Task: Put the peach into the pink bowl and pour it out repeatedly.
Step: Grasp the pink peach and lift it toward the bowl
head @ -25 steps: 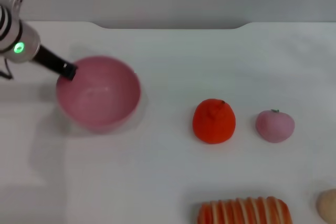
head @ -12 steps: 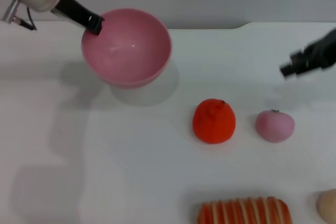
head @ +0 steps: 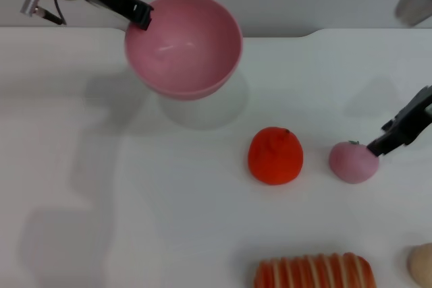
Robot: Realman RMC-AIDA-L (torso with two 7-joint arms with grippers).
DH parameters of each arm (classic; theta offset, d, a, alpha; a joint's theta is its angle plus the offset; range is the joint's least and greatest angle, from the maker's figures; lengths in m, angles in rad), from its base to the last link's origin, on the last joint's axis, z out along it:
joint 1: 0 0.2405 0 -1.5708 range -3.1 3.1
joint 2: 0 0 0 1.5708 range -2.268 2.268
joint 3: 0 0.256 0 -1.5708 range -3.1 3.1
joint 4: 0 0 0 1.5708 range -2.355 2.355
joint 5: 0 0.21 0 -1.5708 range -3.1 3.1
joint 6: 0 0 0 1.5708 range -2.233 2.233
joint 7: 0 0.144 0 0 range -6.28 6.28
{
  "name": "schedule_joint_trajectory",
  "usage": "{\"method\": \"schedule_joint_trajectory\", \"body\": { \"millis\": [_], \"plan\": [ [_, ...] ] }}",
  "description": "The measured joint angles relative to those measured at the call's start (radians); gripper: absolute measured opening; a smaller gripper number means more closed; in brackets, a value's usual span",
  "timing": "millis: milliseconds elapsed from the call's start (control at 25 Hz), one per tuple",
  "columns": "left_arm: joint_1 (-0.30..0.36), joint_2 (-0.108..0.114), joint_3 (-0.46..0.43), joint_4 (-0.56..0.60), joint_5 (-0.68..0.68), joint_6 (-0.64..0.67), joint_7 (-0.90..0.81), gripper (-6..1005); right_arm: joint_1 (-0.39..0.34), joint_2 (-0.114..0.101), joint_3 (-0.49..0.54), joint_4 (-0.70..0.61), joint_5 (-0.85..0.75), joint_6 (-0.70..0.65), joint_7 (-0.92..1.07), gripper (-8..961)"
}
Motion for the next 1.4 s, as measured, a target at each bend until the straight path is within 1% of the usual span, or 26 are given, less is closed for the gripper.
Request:
{"method": "schedule_joint_trajectory", "body": {
  "millis": [40,80,360,600,920,1160,1400],
  "plan": [
    [0.0,0.0,0.004,0.002,-0.021,-0.005,0.001,37,-0.004,0.009,-0.007,0.015,-0.008,0.023,0.001,507],
    [0.0,0.0,0.006,0.002,-0.026,-0.007,0.002,37,-0.005,0.011,-0.014,0.033,-0.008,0.044,0.002,507],
    [0.0,0.0,0.008,-0.001,-0.036,-0.008,0.012,37,0.006,0.01,-0.051,0.187,0.026,0.168,0.006,476],
    [0.004,0.0,0.011,-0.005,-0.046,-0.009,0.027,37,0.015,0.011,-0.059,0.25,0.027,0.224,0.007,439],
    [0.015,-0.001,0.011,-0.006,-0.047,-0.001,0.034,37,0.012,0.01,-0.061,0.264,0.027,0.269,0.007,389],
    [0.02,-0.001,0.011,-0.006,-0.048,0.002,0.035,37,0.005,0.01,-0.061,0.265,0.026,0.282,0.005,195],
    [0.028,-0.001,0.012,-0.007,-0.07,-0.006,0.04,37,-0.006,0.01,-0.054,0.249,0.031,0.287,0.003,103]
  ]
}}
